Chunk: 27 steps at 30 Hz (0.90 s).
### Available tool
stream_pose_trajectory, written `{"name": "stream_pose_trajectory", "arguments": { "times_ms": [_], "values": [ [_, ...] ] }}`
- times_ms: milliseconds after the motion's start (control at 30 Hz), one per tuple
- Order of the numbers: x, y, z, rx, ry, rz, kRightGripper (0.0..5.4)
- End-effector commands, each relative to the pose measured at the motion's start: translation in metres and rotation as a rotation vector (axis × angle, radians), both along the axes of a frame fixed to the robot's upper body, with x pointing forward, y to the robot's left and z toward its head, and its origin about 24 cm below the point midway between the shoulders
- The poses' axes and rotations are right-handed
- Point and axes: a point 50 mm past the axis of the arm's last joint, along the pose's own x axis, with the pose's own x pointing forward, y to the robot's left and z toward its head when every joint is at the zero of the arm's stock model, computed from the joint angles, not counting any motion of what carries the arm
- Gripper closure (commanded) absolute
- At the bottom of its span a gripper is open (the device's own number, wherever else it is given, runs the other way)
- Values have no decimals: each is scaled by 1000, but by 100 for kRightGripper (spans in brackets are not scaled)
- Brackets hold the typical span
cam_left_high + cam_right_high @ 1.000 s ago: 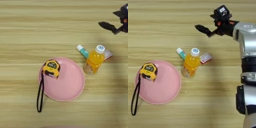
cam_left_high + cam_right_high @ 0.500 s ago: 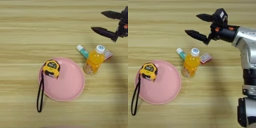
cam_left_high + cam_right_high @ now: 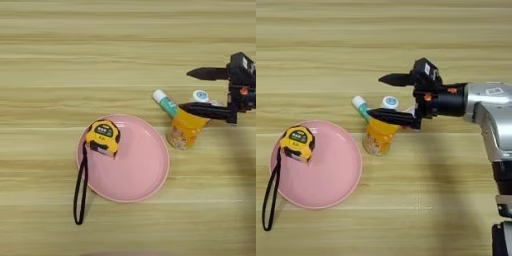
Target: Move the objects on the table
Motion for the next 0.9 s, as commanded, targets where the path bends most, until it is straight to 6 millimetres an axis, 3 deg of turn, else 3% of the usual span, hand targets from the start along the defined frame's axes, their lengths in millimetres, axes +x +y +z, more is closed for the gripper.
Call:
{"name": "stream_pose_trajectory", "arguments": {
  "times_ms": [33,300,733,900],
  "values": [
    [10,-4,19,-75,-126,-44,4],
    [9,-1,-1,-132,-71,-30,4],
    [10,-3,-9,-153,-51,-31,175],
    [10,-3,-10,-153,-52,-31,179]
  ]
}}
